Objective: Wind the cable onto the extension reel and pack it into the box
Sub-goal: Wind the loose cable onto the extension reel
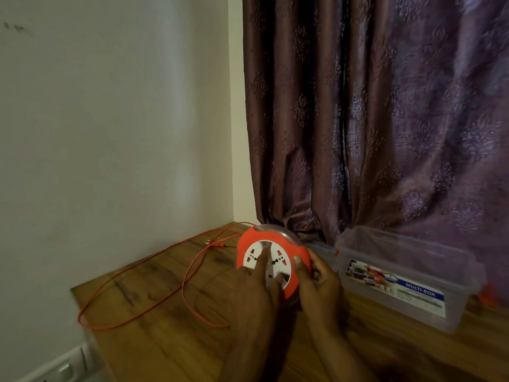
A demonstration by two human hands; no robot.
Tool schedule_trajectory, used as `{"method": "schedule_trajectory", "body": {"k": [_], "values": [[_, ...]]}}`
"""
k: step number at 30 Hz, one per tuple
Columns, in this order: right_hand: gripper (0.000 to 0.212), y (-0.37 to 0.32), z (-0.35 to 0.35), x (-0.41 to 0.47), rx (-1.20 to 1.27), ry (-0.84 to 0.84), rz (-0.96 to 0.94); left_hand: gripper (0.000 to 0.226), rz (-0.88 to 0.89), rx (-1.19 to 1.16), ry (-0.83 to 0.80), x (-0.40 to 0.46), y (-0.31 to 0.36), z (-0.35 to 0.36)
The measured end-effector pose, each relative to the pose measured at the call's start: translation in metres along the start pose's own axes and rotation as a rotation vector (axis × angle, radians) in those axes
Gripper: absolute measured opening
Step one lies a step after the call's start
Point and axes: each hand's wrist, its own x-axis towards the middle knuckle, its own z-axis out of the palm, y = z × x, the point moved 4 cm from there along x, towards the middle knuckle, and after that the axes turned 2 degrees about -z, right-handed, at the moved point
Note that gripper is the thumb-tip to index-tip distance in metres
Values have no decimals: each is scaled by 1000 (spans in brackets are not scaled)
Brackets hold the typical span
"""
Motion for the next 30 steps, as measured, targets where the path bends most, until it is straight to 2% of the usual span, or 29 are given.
{"method": "schedule_trajectory", "body": {"k": [6,9,17,26,30], "values": [[31,-1,-1,2,37,-10,27,54,60,32,-18,2,8,-2],[29,-1,-1,3,62,-16,37,54,104,49,23,0,16,-5],[28,4,0,3,81,-31,48,32,177,-27,108,-2,11,-1],[32,7,-5,6,59,-14,54,29,248,46,92,-2,11,1],[25,2,-9,9,52,41,33,31,241,-53,149,-6,16,-2]]}}
